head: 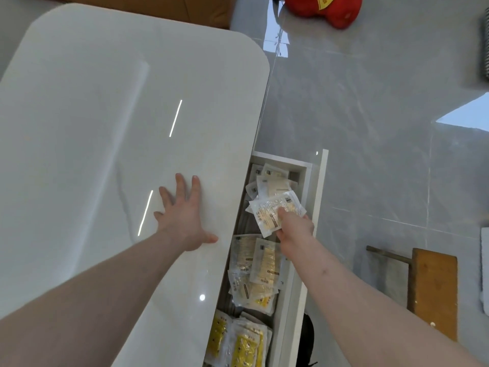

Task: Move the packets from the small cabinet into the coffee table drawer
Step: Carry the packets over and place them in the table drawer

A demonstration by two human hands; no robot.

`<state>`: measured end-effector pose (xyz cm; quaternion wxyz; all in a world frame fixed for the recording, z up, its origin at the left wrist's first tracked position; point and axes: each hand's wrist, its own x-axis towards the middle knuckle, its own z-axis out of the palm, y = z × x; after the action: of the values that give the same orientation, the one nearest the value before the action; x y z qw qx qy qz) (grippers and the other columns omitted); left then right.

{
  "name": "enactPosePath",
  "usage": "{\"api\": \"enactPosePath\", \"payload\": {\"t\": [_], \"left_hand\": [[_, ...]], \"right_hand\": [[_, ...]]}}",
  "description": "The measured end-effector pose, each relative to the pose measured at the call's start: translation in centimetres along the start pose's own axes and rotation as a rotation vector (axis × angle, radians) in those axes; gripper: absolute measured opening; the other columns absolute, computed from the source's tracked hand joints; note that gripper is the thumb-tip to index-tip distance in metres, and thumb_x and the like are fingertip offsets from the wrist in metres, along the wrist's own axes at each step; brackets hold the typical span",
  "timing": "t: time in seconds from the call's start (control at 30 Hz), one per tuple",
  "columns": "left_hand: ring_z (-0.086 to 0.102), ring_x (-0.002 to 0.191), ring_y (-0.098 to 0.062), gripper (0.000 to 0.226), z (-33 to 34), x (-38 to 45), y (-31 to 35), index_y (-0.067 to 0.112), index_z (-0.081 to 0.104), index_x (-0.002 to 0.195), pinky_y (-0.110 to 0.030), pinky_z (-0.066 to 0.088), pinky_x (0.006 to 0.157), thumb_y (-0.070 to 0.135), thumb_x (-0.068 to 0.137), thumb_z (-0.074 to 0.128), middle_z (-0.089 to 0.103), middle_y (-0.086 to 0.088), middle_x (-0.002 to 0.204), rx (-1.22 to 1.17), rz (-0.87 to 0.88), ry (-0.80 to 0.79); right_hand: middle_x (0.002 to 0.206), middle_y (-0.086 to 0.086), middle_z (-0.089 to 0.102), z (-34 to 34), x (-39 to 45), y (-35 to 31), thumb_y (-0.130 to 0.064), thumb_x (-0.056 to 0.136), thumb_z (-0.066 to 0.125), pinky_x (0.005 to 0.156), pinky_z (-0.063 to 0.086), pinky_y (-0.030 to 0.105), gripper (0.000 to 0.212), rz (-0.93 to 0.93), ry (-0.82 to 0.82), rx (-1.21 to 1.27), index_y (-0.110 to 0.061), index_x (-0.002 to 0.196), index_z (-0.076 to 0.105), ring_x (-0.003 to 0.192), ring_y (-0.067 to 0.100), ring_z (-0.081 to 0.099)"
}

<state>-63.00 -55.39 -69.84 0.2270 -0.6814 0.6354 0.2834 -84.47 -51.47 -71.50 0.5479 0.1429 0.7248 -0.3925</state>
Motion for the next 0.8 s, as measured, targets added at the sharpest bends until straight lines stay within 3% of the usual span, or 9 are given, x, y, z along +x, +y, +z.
{"api": "enactPosePath", "payload": {"t": [0.17,0.33,0.53,0.63,0.73,0.8], "left_hand": [[-0.023,0.149,-0.044,0.147,-0.1,0.0,0.0,0.032,-0.03,0.151,-0.068,0.021,0.116,0.054,0.066,0.087,-0.039,0.001,0.158,-0.01,0.003,-0.023],[-0.024,0.148,-0.044,0.147,-0.2,-0.1,0.1,0.032,-0.031,0.15,-0.068,0.022,0.116,0.053,0.066,0.088,-0.04,0.002,0.157,-0.012,0.0,-0.017],[-0.023,0.148,-0.044,0.148,-0.2,0.0,0.2,0.032,-0.031,0.15,-0.067,0.023,0.115,0.055,0.065,0.088,-0.041,0.001,0.156,-0.002,-0.003,-0.009],[-0.023,0.148,-0.044,0.148,-0.2,0.0,0.2,0.032,-0.03,0.151,-0.067,0.022,0.115,0.054,0.065,0.088,-0.04,0.002,0.157,-0.006,-0.002,-0.01],[-0.022,0.148,-0.045,0.148,-0.2,0.1,0.3,0.032,-0.029,0.151,-0.067,0.023,0.115,0.054,0.064,0.089,-0.039,0.002,0.157,0.001,-0.002,-0.006],[-0.021,0.148,-0.045,0.148,-0.3,0.0,0.2,0.032,-0.029,0.151,-0.068,0.023,0.115,0.054,0.064,0.089,-0.039,0.002,0.157,0.004,0.0,-0.006]], "right_hand": [[0.09,0.005,0.068,0.9,0.8,0.1,-0.003,0.092,0.06,0.049,0.053,0.027,0.031,0.017,0.118,-0.085,-0.028,0.11,0.057,0.078,0.024,0.07],[0.096,0.003,0.069,-0.8,-0.1,2.4,-0.002,0.09,0.058,0.068,0.059,0.035,0.032,-0.004,0.144,-0.099,-0.028,0.108,0.064,0.086,0.028,0.07],[0.088,0.003,0.071,-4.5,-1.1,6.2,-0.007,0.095,0.052,0.068,0.059,0.034,0.024,-0.143,0.118,-0.528,-0.024,0.088,0.067,0.081,0.022,0.069],[0.087,0.0,0.071,-5.3,0.0,7.5,-0.004,0.096,0.049,0.054,0.048,0.023,0.026,-0.204,0.094,-0.783,-0.018,0.104,0.07,0.079,0.017,0.068],[0.086,0.0,0.07,-5.5,0.2,8.2,-0.001,0.094,0.049,0.056,0.052,0.025,0.034,-0.216,0.099,-0.86,-0.014,0.117,0.07,0.074,0.016,0.066],[0.102,0.003,0.072,-5.5,-0.1,8.7,0.002,0.094,0.049,0.059,0.05,0.023,0.044,-0.248,0.11,-0.887,-0.015,0.131,0.064,0.079,0.016,0.062]]}}
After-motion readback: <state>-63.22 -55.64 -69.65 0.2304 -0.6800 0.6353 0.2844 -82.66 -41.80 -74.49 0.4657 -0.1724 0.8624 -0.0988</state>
